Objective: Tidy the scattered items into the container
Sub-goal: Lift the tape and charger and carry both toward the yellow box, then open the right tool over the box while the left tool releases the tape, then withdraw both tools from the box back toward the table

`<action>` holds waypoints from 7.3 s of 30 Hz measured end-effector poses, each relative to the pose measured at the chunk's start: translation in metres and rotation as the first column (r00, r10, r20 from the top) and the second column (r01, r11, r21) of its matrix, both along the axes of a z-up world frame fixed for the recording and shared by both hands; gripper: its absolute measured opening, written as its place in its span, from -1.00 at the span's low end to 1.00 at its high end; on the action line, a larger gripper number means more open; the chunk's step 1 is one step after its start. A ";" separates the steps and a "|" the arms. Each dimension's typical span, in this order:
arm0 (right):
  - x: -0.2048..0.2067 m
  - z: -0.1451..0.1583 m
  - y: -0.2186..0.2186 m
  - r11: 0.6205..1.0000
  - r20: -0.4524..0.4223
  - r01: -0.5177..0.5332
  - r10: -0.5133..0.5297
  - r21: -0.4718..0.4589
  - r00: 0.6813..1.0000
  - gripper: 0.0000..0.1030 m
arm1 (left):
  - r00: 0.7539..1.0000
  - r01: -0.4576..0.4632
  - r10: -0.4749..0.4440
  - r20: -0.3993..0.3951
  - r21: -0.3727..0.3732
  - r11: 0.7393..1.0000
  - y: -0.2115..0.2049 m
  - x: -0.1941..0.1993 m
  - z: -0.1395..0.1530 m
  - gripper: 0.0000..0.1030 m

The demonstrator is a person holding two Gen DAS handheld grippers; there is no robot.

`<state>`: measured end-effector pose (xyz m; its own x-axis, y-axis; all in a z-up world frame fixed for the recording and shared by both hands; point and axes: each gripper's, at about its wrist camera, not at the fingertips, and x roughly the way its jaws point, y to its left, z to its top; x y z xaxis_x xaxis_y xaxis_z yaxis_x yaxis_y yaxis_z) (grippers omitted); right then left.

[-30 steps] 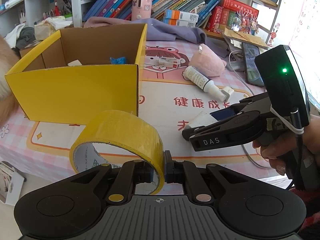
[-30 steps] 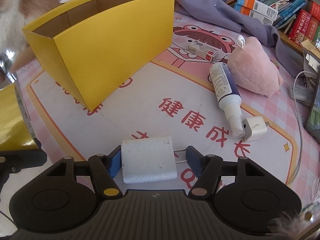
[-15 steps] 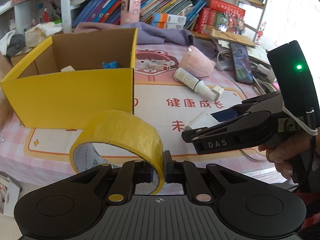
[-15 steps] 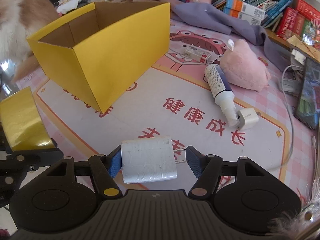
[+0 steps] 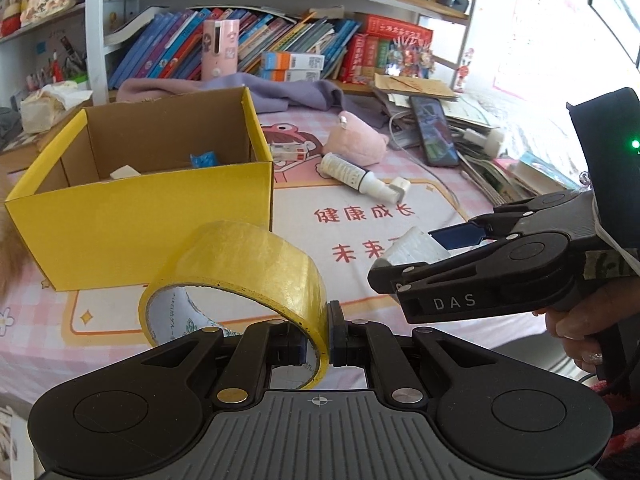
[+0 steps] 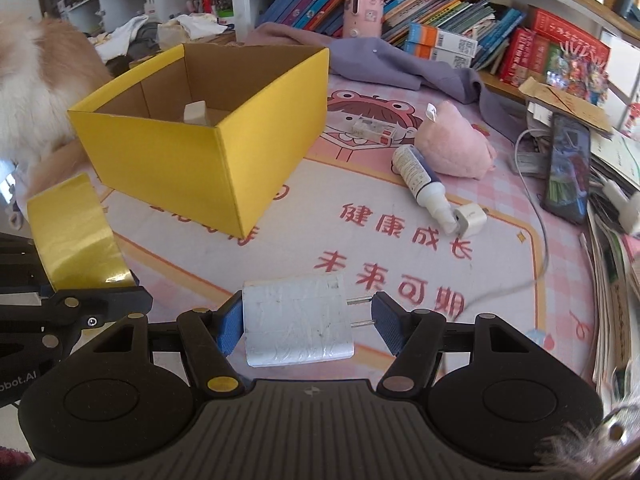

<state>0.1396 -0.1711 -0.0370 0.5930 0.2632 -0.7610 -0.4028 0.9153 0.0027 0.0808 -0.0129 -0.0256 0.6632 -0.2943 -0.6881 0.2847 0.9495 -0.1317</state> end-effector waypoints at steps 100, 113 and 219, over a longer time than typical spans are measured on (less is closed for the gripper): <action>0.144 0.039 0.148 0.868 0.206 -0.424 0.479 -0.260 0.853 0.25 | 0.934 0.328 -0.358 -0.013 0.428 0.842 0.064 0.156 0.047 -0.83; 0.187 0.000 0.183 0.606 -0.022 -0.687 0.743 -0.400 0.669 0.25 | 0.803 0.593 -0.514 -0.301 0.327 0.736 0.071 0.190 0.014 -0.81; -0.131 0.039 0.090 0.985 0.249 0.171 -0.166 0.002 0.954 0.76 | 0.972 -0.193 0.167 0.163 0.158 0.968 0.100 -0.082 0.026 0.76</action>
